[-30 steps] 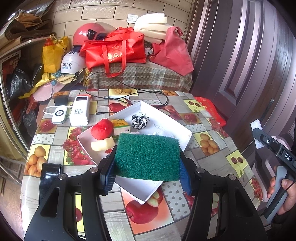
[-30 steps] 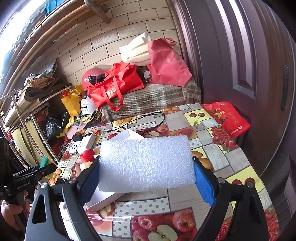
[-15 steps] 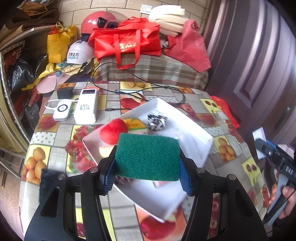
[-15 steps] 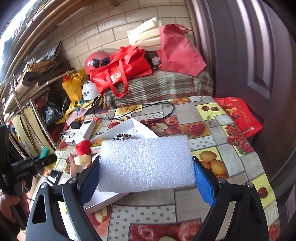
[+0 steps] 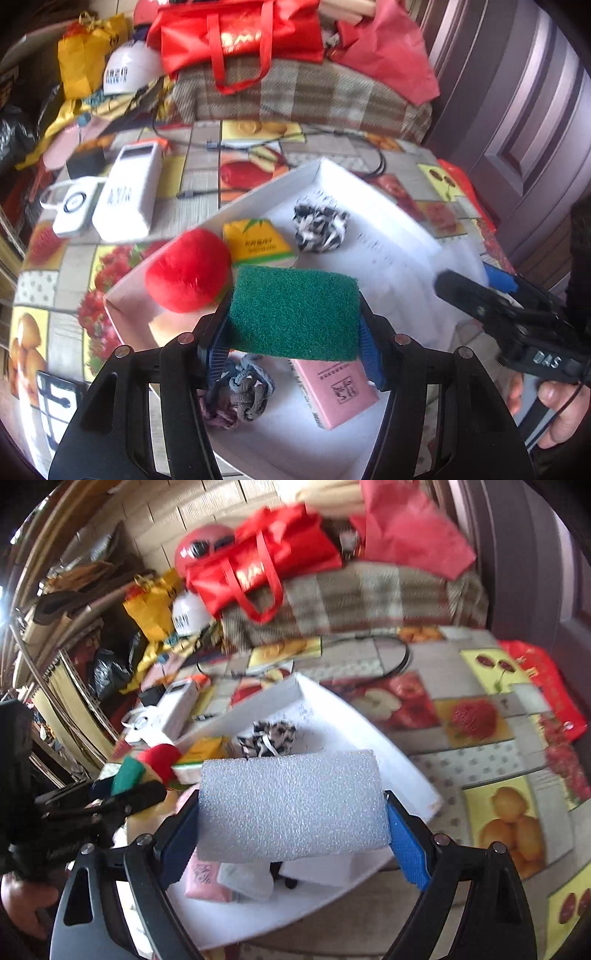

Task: Organize soft objects
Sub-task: 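Lower the sponge and foam block into the tray and open both tools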

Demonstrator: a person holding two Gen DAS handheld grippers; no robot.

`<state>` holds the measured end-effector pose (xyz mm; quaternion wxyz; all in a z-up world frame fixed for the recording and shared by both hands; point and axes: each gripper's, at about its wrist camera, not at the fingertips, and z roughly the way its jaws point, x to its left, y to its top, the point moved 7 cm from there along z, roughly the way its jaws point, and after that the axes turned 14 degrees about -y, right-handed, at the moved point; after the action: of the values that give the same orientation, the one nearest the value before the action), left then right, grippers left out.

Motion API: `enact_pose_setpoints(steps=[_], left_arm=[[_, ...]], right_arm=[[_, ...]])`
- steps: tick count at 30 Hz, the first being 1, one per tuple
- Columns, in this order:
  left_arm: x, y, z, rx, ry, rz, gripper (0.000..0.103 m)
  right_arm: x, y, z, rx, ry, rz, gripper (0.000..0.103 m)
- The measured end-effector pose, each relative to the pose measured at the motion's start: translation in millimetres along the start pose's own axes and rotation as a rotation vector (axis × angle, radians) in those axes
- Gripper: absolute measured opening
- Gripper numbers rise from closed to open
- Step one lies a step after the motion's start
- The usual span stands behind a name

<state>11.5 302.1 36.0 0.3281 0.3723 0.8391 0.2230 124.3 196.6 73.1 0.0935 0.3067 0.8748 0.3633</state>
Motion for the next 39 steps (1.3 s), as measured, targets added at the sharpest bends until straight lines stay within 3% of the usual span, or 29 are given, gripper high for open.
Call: enact_pose_setpoints(steps=[4, 6, 9, 11, 20, 28, 34, 39], left_arm=[[7.6, 2.1, 9.8, -0.003, 0.011, 0.000, 0.063], [11.0, 5.7, 8.8, -0.023, 0.061, 0.028, 0.082], [17.3, 10.2, 5.0, -0.052, 0.088, 0.043, 0.094], [19.0, 9.9, 5.4, -0.051, 0.093, 0.051, 0.103], [14.0, 3.7, -1.2, -0.045, 0.112, 0.038, 0.103], [-4.9, -11.9, -26.5, -0.052, 0.060, 0.029, 0.103], [-24.4, -24.9, -46.7, -0.031, 0.065, 0.048, 0.103], [-47.5, -23.8, -91.2, -0.129, 0.106, 0.118, 0.103]], right_arm=[[11.5, 2.5, 22.5, 0.020, -0.002, -0.013, 0.091], [16.5, 5.6, 29.6, 0.019, -0.002, -0.018, 0.092], [14.6, 8.7, 35.2, 0.006, -0.030, -0.011, 0.103], [9.0, 7.5, 33.9, -0.005, -0.029, 0.015, 0.103], [3.7, -6.6, 25.9, 0.010, -0.054, 0.034, 0.103], [5.3, -16.0, -9.8, -0.050, -0.076, 0.010, 0.103], [-0.4, -29.3, -36.7, -0.066, -0.060, 0.049, 0.103], [-8.0, -32.9, -75.1, -0.131, -0.093, 0.041, 0.103]])
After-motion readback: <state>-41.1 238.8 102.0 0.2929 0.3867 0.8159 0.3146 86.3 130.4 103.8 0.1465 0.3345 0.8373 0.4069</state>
